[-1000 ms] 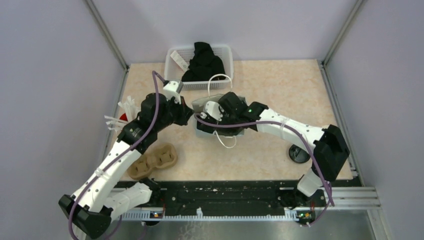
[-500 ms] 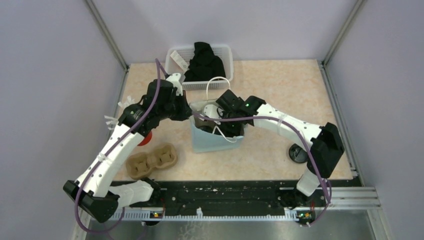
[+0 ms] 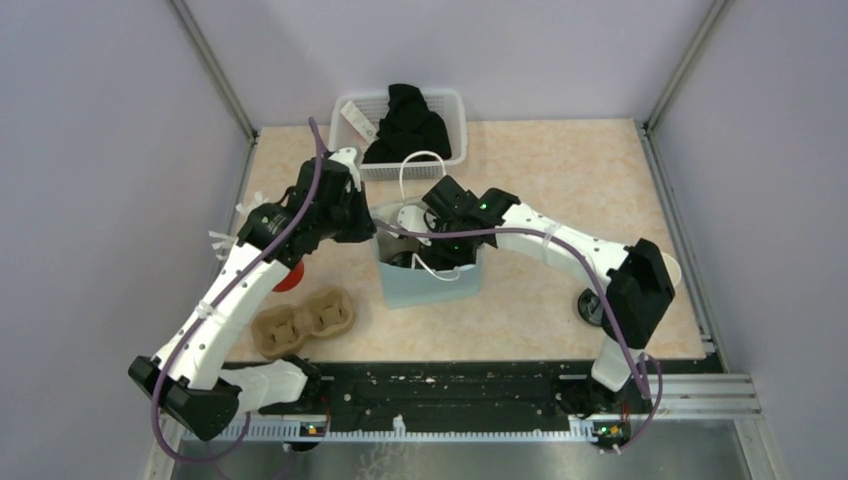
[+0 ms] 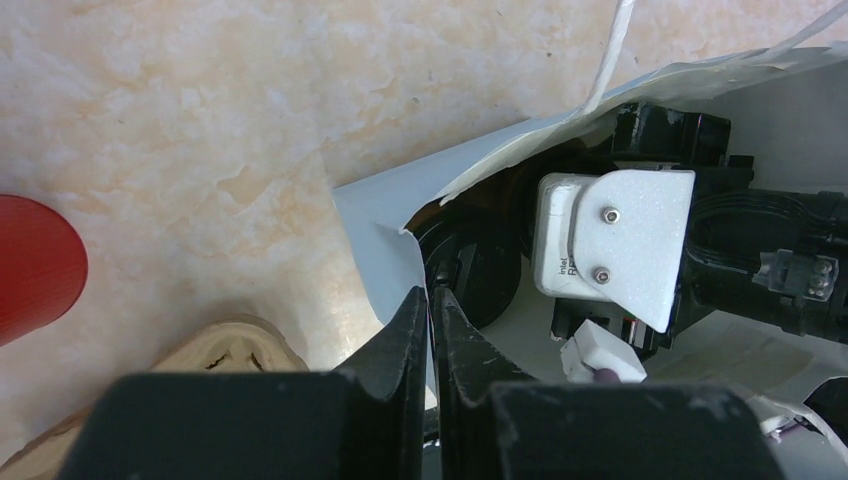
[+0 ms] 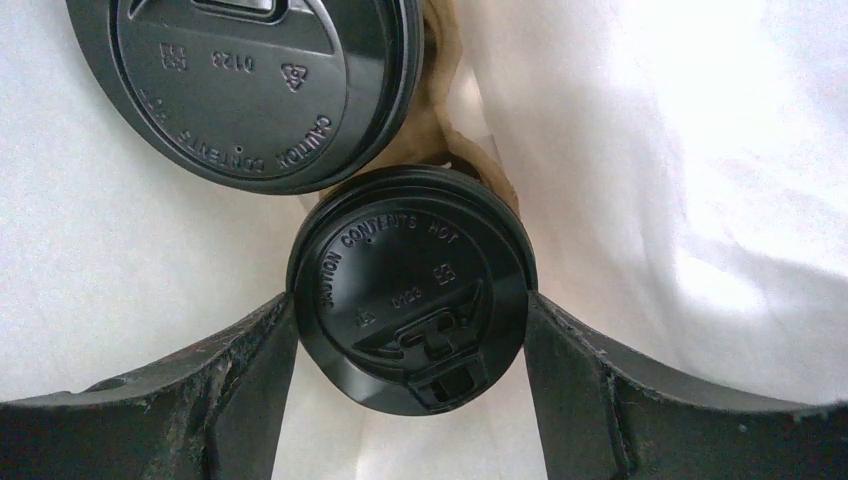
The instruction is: Pack the takeout coffee
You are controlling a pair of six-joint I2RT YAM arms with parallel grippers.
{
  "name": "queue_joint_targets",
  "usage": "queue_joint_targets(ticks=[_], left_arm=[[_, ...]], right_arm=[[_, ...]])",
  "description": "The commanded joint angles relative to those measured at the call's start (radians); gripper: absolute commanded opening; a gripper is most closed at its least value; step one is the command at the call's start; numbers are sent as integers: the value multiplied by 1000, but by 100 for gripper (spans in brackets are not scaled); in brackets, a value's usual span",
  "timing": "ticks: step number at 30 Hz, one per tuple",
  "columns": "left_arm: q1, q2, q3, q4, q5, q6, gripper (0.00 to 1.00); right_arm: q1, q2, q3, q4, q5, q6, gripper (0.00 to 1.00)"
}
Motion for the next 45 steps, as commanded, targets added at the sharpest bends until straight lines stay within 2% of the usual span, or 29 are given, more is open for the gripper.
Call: queue_joint_targets(ticks=[1, 5, 15, 18, 23, 28, 32, 33, 34, 45], left_arm=[[1, -30, 41, -5, -31, -14, 12], [1, -61, 22, -1, -40, -18, 14], [1, -127, -59, 57, -45, -12, 14], [2, -139, -67, 71, -48, -7, 14], [1, -145, -51, 74, -41, 0, 15], [1, -154, -47, 77, -12, 3, 21], [1, -155, -46, 75, -5, -3, 23], [1, -155, -48, 75, -3, -5, 23], [1, -154, -50, 77, 1, -7, 23], [0, -172, -57, 81, 39, -27, 30]], right_arm=[[37, 119, -82, -71, -28, 25, 56], [45, 139, -83, -84, 2, 47, 56], [50, 145, -204, -74, 106, 57, 57], [43, 141, -181, -80, 127, 55, 57], [43, 132, -50, -109, 138, 82, 60], [43, 103, 58, -135, 144, 141, 70], [48, 59, 112, -148, 157, 187, 84], [51, 48, 124, -152, 158, 197, 94], [53, 44, 138, -162, 163, 205, 98], [73, 6, 237, -204, 194, 330, 99]])
